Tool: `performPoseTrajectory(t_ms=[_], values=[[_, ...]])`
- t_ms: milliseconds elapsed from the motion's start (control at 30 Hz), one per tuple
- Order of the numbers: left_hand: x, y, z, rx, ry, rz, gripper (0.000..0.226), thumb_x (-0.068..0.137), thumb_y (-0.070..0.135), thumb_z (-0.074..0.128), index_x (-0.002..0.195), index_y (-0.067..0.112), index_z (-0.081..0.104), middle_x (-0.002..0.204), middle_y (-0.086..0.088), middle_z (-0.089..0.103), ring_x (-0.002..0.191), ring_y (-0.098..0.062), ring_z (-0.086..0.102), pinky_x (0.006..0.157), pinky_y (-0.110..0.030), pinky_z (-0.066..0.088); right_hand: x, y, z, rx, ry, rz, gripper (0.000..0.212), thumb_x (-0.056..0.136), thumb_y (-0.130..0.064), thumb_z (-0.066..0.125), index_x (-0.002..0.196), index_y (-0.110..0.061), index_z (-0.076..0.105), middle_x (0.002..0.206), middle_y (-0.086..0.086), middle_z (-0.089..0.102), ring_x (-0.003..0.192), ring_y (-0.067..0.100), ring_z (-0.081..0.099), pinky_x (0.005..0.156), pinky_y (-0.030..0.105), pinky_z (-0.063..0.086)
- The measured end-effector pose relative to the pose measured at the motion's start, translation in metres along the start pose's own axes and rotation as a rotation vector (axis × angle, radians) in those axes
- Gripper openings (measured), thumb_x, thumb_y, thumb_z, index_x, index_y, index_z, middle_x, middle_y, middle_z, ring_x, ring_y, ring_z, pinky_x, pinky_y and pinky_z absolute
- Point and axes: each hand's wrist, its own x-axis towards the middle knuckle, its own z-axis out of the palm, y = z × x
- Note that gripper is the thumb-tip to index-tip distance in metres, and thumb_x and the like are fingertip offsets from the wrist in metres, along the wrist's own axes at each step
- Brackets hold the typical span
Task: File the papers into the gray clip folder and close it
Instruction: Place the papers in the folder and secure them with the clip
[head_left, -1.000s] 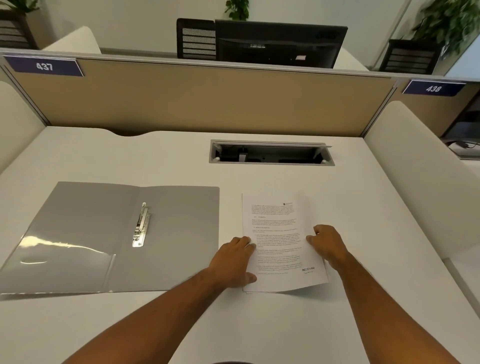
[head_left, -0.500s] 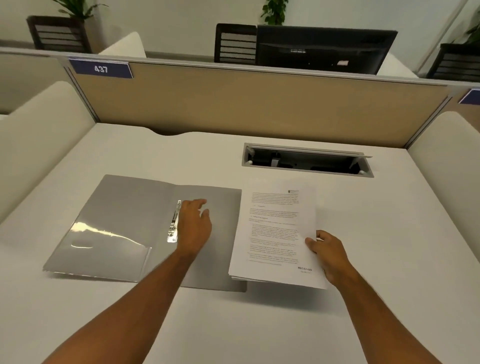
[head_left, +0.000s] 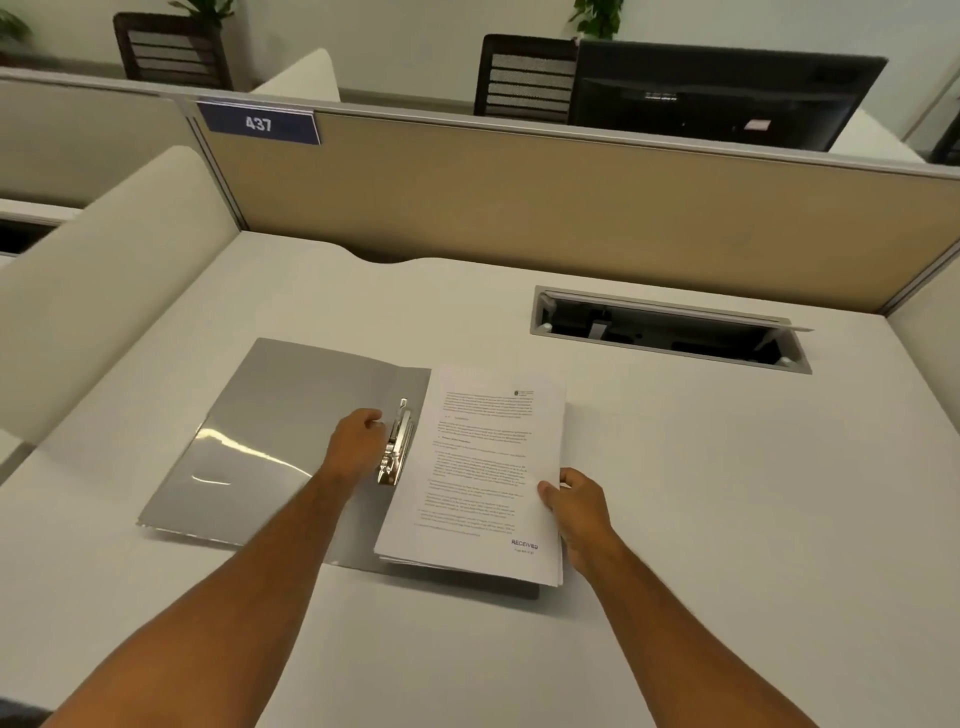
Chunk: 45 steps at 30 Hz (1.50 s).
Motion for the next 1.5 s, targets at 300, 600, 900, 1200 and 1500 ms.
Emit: performPoseTrajectory(t_ms=[300, 600, 900, 1200, 1500], values=[[0.012, -0.007, 0.002, 0.031, -0.032, 0.092, 0.038, 0.099, 0.011, 0.044, 0.071, 0.036, 0.045, 0.071, 0.018, 0.043, 0.063, 0.0, 0.039, 0.058, -0.014, 0.031, 0.004, 0.01, 0.019, -0.043, -0.001, 0.006, 0.008, 0.095, -0.015, 0.059, 0.101, -0.018, 0.064, 0.104, -0.002, 0.071, 0.089, 0.02, 0.071, 0.076, 0.035, 0.061], [0.018, -0.005, -0.003, 0.061, -0.148, 0.159, 0.027, 0.1, 0.006, 0.037, 0.1, 0.018, 0.061, 0.096, -0.001, 0.058, 0.087, -0.018, 0.054, 0.074, -0.028, 0.043, 0.002, 0.008, 0.03, -0.11, 0.009, -0.049, 0.01, 0.096, -0.018, 0.058, 0.092, -0.027, 0.061, 0.094, -0.014, 0.068, 0.081, 0.011, 0.07, 0.061, 0.022, 0.056], [0.021, -0.014, -0.005, 0.06, -0.223, 0.198, 0.028, 0.098, 0.0, 0.037, 0.087, 0.014, 0.059, 0.087, -0.01, 0.061, 0.081, -0.021, 0.053, 0.066, -0.028, 0.044, 0.009, 0.011, 0.033, -0.155, 0.034, -0.042, 0.012, 0.097, -0.021, 0.057, 0.108, -0.018, 0.061, 0.105, -0.004, 0.068, 0.084, 0.016, 0.07, 0.072, 0.033, 0.06], [0.024, -0.016, -0.002, 0.042, -0.241, 0.186, 0.025, 0.103, 0.01, 0.042, 0.113, 0.007, 0.064, 0.105, -0.011, 0.069, 0.086, -0.023, 0.066, 0.065, -0.019, 0.052, 0.009, 0.007, 0.036, -0.189, 0.029, -0.064, 0.011, 0.098, -0.023, 0.055, 0.108, -0.022, 0.058, 0.106, -0.006, 0.067, 0.082, 0.013, 0.069, 0.06, 0.024, 0.056], [0.021, -0.012, -0.002, -0.003, -0.326, 0.193, 0.021, 0.104, 0.019, 0.045, 0.115, 0.009, 0.061, 0.109, -0.01, 0.068, 0.096, -0.028, 0.068, 0.069, -0.024, 0.056, 0.008, 0.008, 0.037, -0.198, 0.039, -0.073, 0.009, 0.098, -0.021, 0.054, 0.106, -0.023, 0.057, 0.105, -0.008, 0.065, 0.084, 0.01, 0.067, 0.06, 0.02, 0.053]])
